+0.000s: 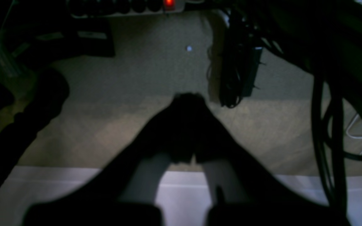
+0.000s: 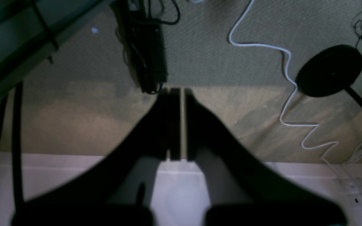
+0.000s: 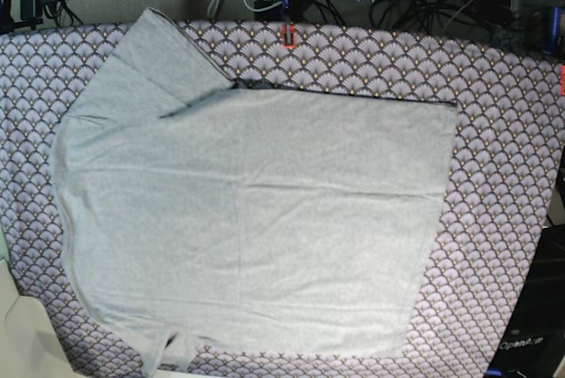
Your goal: Fold the T-shirt properly
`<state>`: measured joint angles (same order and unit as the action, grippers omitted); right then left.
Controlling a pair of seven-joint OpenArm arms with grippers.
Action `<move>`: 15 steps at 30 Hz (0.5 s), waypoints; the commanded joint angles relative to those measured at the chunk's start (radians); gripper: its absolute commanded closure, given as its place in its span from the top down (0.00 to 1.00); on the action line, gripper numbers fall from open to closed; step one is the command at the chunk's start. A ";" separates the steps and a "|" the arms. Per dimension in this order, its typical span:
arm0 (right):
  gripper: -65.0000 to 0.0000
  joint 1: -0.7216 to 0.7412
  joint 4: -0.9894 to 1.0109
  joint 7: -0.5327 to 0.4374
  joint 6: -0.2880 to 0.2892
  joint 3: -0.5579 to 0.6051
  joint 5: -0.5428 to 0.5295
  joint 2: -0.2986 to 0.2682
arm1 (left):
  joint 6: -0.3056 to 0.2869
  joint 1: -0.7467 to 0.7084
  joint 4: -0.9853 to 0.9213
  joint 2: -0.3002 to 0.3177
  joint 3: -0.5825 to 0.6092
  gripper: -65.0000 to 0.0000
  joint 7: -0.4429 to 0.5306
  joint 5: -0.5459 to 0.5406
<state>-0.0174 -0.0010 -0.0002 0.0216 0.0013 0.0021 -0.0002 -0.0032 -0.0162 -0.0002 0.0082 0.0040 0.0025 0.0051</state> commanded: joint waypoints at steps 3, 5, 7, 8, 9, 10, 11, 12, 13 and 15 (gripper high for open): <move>0.00 -0.003 -0.001 -0.008 -0.010 0.003 -0.003 0.001 | -0.001 -0.001 0.000 0.000 0.003 0.00 -0.003 -0.004; 0.00 -0.005 0.001 -0.042 -0.010 0.003 -0.003 0.001 | -0.001 -0.001 0.000 0.000 0.003 0.00 0.001 -0.004; 0.00 -0.022 0.001 -0.079 -0.010 0.001 -0.003 0.002 | -0.002 -0.001 0.000 0.000 0.003 0.00 0.003 -0.004; 0.00 -0.033 0.000 -0.100 -0.010 0.001 -0.003 0.002 | -0.002 -0.001 0.000 0.000 0.003 0.00 0.004 -0.004; 0.00 -0.042 0.000 -0.129 -0.010 0.001 -0.003 0.002 | -0.002 -0.003 0.000 0.000 0.004 0.00 0.006 -0.004; 0.00 -0.052 0.000 -0.159 -0.010 0.001 -0.003 0.004 | -0.002 -0.005 0.000 0.002 0.004 0.00 0.007 -0.004; 0.00 -0.063 0.000 -0.191 -0.010 0.003 -0.003 0.007 | -0.004 -0.006 0.002 0.005 0.004 0.00 0.009 -0.004; 0.00 -0.075 0.000 -0.226 -0.010 0.003 -0.003 0.007 | -0.004 -0.015 0.002 0.014 0.004 0.00 0.024 -0.004; 0.00 -0.088 0.000 -0.257 -0.010 0.003 -0.003 0.007 | -0.005 -0.021 0.004 0.019 0.004 0.00 0.044 -0.004; 0.00 -0.115 0.000 -0.334 -0.010 0.003 -0.003 0.007 | -0.047 -0.034 0.004 0.022 0.004 0.00 0.109 -0.004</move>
<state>-0.1310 -0.0006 -0.3241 0.0212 0.0013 0.0021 0.0055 -0.0463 -0.0422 0.0055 0.0296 0.0074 0.1093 0.0013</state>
